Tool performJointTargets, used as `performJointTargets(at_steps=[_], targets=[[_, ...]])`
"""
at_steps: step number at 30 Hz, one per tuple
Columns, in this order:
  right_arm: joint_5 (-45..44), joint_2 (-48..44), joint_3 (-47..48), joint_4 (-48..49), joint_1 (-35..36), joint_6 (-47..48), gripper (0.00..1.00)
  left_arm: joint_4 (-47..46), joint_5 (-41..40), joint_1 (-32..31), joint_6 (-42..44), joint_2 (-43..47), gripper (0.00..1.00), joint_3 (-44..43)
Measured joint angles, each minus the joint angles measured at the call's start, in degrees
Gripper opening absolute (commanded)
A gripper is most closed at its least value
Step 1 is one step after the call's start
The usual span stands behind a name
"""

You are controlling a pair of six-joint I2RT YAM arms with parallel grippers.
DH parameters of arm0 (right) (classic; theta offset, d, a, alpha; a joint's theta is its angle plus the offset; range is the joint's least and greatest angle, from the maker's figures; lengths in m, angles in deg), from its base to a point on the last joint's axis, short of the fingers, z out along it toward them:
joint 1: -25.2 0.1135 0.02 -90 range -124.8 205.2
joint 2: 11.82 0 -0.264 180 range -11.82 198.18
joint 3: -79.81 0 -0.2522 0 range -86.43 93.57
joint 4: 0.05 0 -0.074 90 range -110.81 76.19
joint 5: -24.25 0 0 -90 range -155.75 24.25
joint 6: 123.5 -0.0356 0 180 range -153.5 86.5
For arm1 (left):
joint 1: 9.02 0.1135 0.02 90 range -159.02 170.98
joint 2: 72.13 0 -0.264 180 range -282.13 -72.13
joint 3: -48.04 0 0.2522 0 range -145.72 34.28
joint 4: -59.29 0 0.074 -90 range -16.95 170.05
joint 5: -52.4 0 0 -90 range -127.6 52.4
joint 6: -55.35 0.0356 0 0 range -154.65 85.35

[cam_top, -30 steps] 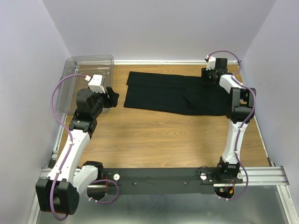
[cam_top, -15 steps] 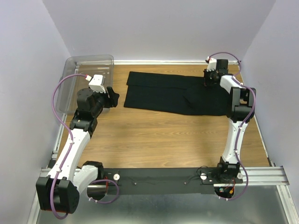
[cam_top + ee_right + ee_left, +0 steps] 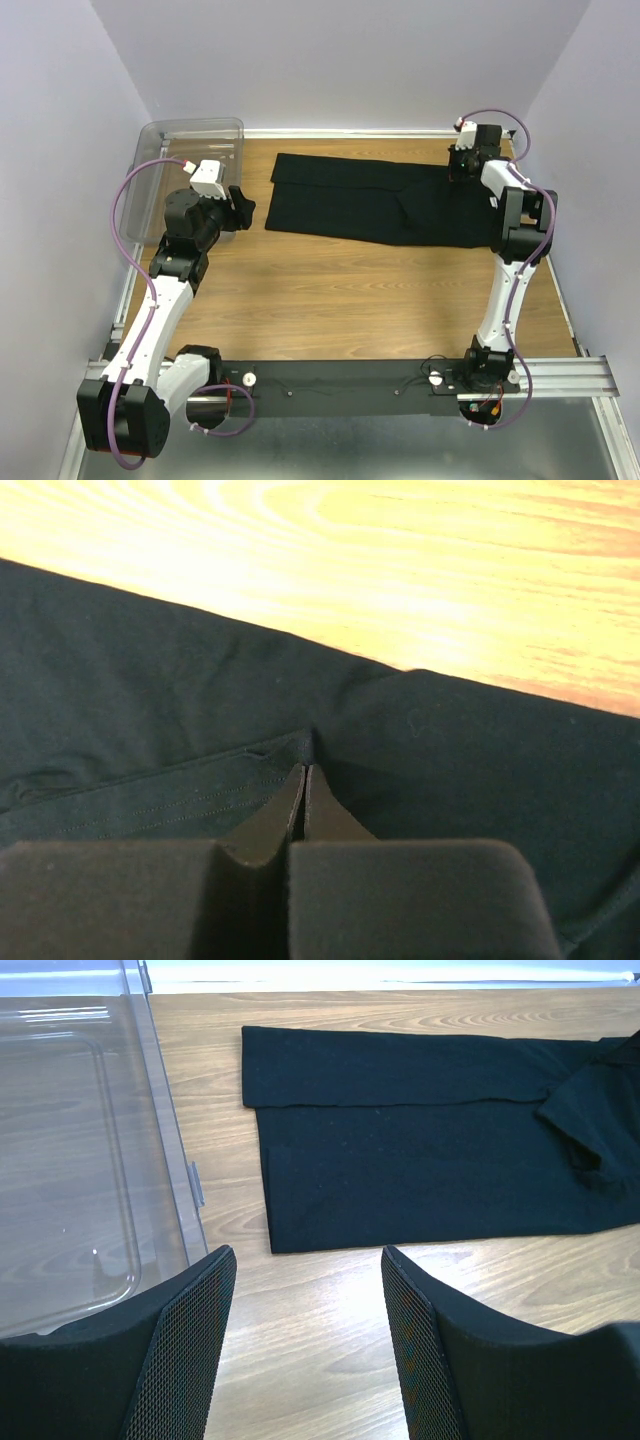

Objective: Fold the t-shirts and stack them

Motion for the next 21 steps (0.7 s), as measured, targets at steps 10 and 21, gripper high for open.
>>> performJointTargets(at_steps=[10, 21], targets=[[-1.16, -3.1, -2.12, 0.42, -0.09, -0.94, 0.54, -0.02, 0.07, 0.0, 0.02, -1.68, 0.68, 0.0], [22.86, -33.48, -26.67, -1.99, 1.31, 5.77, 0.75, -0.83, 4.28, -2.19, -4.37, -14.43, 0.6, -0.15]])
